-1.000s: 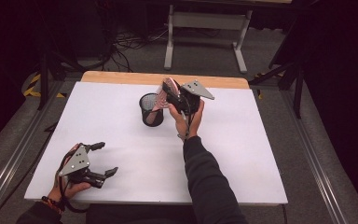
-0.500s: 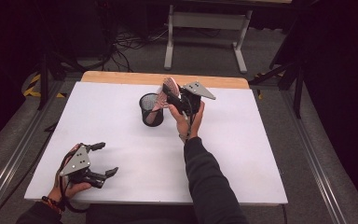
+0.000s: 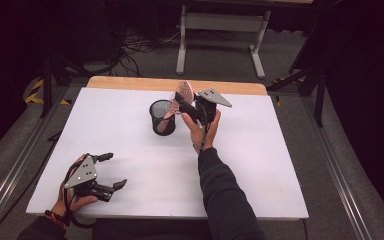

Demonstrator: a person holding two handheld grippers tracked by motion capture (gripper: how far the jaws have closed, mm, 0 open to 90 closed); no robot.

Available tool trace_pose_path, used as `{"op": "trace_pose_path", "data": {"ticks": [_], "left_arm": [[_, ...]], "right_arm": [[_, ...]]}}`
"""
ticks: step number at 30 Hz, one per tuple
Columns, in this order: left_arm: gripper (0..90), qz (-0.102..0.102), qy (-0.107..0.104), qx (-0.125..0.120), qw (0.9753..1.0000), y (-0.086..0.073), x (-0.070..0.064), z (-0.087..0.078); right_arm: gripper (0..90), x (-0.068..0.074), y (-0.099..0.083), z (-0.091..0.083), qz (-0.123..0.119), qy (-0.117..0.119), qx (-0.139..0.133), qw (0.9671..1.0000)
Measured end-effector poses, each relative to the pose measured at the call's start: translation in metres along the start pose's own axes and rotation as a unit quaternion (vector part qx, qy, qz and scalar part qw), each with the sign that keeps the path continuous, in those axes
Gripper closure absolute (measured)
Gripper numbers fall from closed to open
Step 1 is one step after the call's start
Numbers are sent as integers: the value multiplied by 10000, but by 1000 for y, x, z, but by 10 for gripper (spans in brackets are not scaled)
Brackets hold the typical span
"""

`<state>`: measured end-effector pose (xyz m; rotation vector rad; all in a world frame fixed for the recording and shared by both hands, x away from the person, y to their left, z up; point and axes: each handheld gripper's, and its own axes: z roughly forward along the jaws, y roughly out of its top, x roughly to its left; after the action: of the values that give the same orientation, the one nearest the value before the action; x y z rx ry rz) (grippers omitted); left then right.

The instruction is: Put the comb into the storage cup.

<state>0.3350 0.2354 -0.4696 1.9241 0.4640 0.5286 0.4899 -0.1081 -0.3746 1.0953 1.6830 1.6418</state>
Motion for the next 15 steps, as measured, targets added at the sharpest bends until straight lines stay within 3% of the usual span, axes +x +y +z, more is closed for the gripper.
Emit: {"op": "trace_pose_path", "data": {"ticks": [15], "left_arm": [[57,30,1,19,10000,1,0,-1]], "right_arm": [[474,-4,1,-4,9,-44,76,10000]]}}
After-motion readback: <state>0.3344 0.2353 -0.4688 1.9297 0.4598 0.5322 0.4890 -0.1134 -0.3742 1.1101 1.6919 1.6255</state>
